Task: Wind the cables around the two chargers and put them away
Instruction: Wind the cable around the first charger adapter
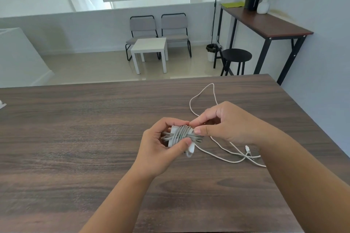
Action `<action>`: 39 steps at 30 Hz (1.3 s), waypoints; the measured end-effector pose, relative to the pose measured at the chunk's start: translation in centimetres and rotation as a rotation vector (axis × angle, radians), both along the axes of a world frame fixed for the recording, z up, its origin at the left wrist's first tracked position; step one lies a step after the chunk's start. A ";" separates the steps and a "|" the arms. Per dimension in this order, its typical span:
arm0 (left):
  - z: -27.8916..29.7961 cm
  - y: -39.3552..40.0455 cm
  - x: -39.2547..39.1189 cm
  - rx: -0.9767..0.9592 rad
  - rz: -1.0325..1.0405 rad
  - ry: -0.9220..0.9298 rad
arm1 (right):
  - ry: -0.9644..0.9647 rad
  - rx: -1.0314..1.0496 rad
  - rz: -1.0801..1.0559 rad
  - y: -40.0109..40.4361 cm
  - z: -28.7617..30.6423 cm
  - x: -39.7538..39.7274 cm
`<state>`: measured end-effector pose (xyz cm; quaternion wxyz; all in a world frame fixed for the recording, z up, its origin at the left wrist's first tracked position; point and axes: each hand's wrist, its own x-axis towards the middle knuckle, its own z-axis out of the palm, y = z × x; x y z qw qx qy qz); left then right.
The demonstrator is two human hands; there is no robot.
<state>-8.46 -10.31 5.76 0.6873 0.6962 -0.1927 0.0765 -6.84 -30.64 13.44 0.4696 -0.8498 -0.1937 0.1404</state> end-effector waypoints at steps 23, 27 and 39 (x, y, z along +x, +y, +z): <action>0.9 -0.7 -0.3 -0.037 -0.034 -0.012 | -0.230 0.448 -0.112 1.5 -5.1 -1.3; 1.5 -0.6 -0.2 0.007 -0.019 -0.065 | -0.208 0.491 -0.114 1.5 -5.1 -1.2; 0.7 -0.5 -0.5 -0.015 -0.037 0.003 | -0.073 0.671 -0.157 2.6 -6.5 -0.6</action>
